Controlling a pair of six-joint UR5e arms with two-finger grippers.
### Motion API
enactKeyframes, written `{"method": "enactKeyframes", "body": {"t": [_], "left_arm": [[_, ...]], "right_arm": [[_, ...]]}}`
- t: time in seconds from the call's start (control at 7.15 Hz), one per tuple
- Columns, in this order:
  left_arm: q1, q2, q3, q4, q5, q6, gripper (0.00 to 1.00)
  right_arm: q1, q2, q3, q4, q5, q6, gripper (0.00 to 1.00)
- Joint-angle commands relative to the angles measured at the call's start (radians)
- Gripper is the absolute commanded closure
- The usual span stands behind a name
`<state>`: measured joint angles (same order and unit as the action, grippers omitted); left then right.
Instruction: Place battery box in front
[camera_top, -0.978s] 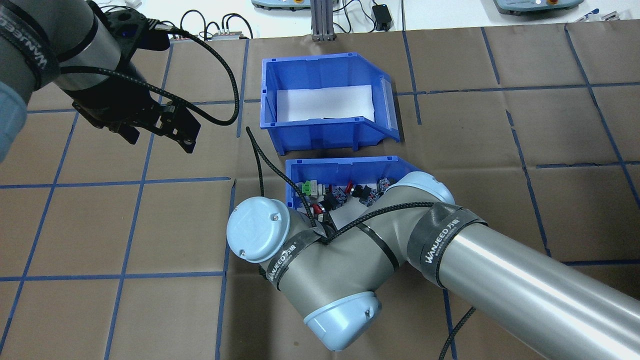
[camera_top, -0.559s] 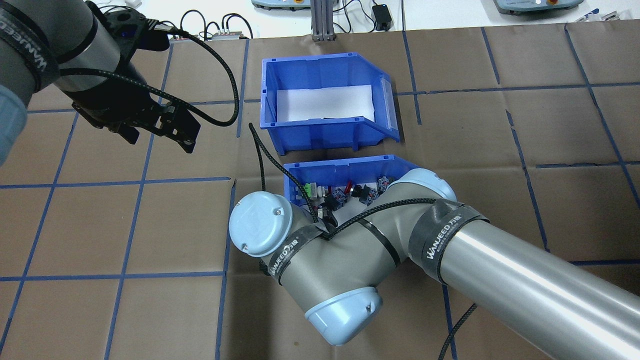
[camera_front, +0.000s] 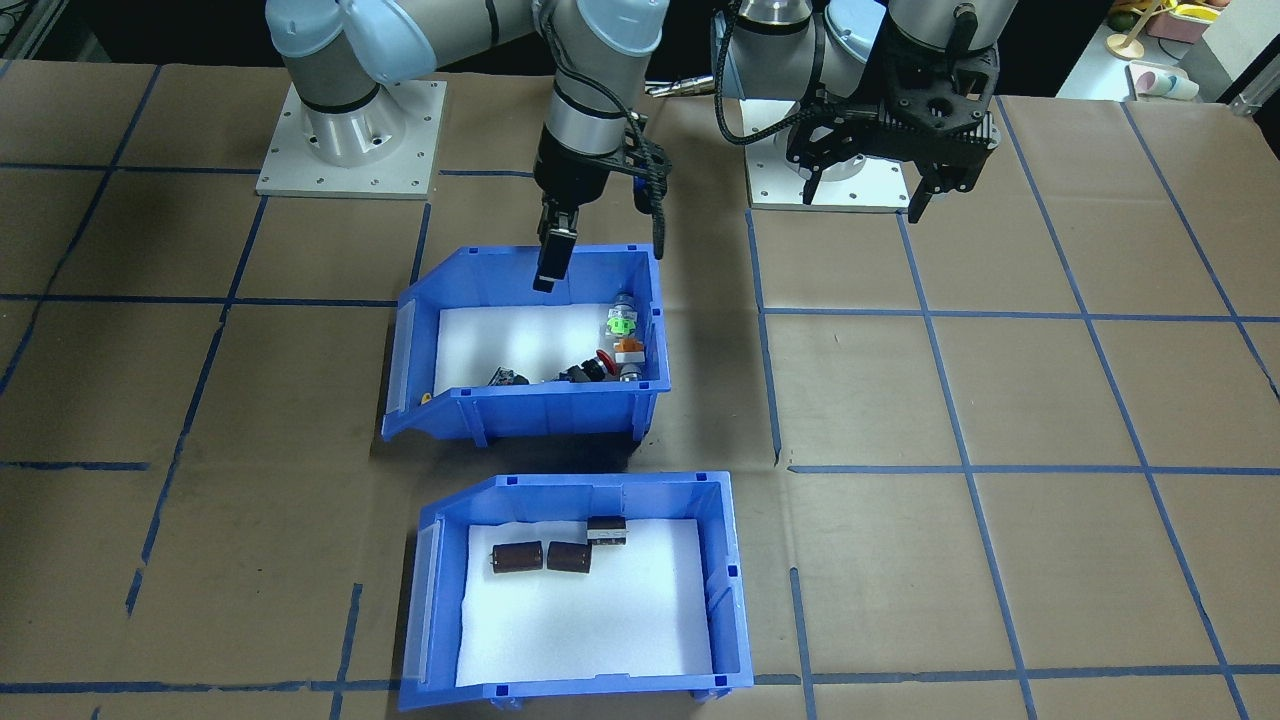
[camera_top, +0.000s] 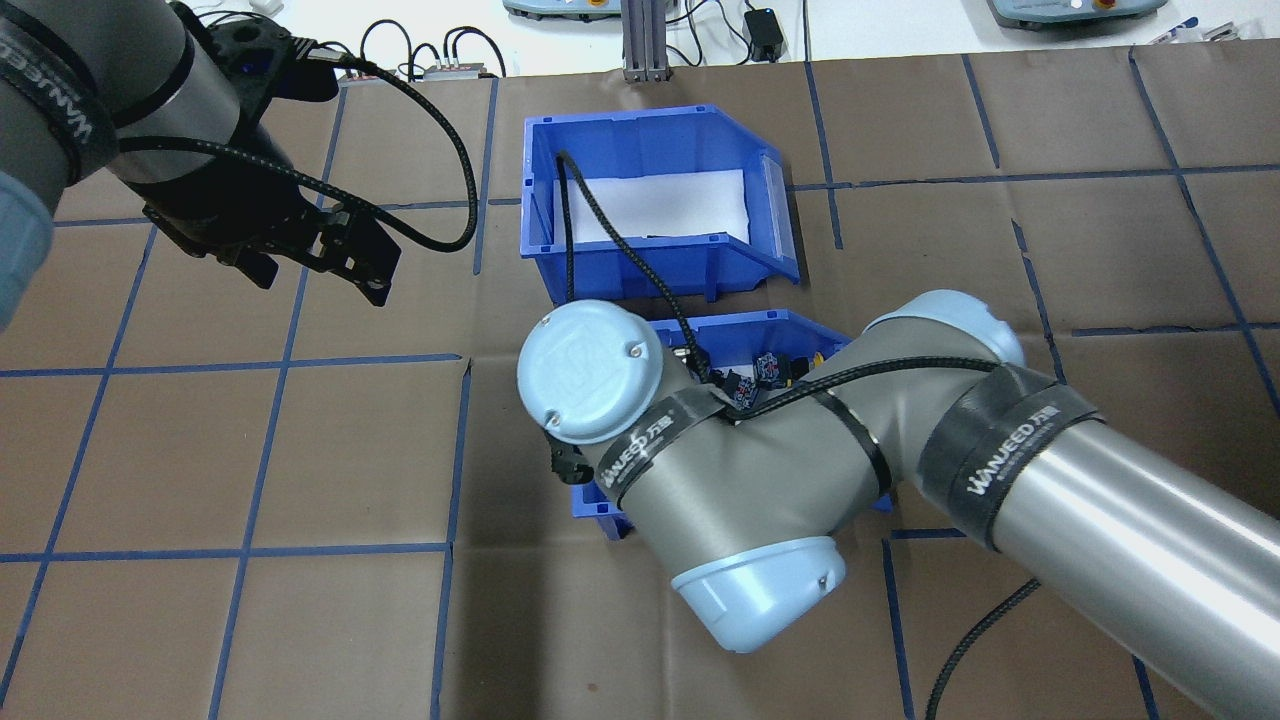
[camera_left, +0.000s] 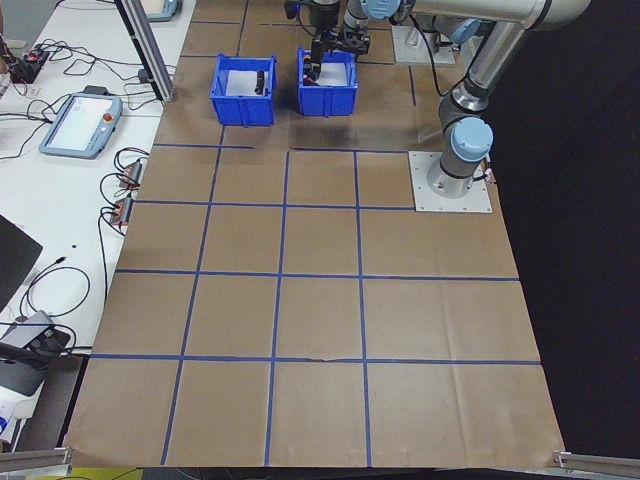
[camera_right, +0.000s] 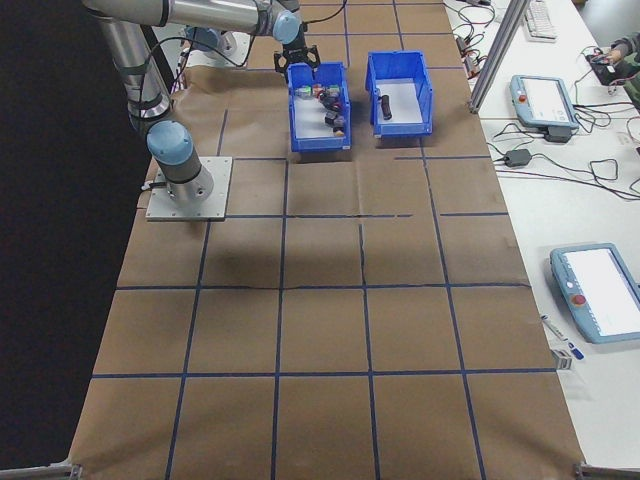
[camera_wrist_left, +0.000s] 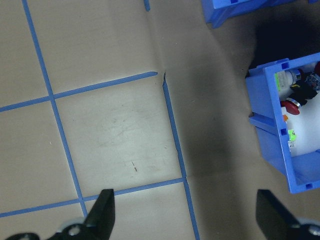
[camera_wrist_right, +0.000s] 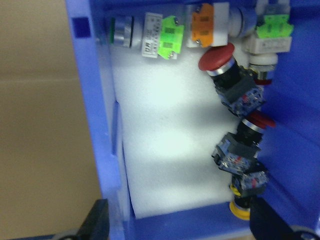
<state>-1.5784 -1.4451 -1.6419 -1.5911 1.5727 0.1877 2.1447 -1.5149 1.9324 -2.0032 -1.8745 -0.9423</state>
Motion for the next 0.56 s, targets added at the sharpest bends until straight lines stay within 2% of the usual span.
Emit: {"method": "enactKeyframes", "body": {"t": [0.0,0.14,0.28,0.42], "left_arm": [[0.0,0.002,-0.001,-0.001,0.003,-0.113,0.0],[0.0,0.002,-0.001,-0.003,0.003,-0.141,0.0],[0.001,0.003,-0.001,-0.003,0.003,-0.158,0.0],[0.0,0.005,-0.001,-0.004,0.006,-0.159,0.0]], "right_arm": [[-0.201,-0.104,-0.004,0.004,0.03,0.0,0.0],[-0.336,-0.128,-0.007,0.004,0.169,0.008,0.0],[-0.436,-0.151,-0.01,0.006,0.235,0.035,0.0],[-0.477,-0.165,-0.024,0.0,0.242,0.204,0.0]]}}
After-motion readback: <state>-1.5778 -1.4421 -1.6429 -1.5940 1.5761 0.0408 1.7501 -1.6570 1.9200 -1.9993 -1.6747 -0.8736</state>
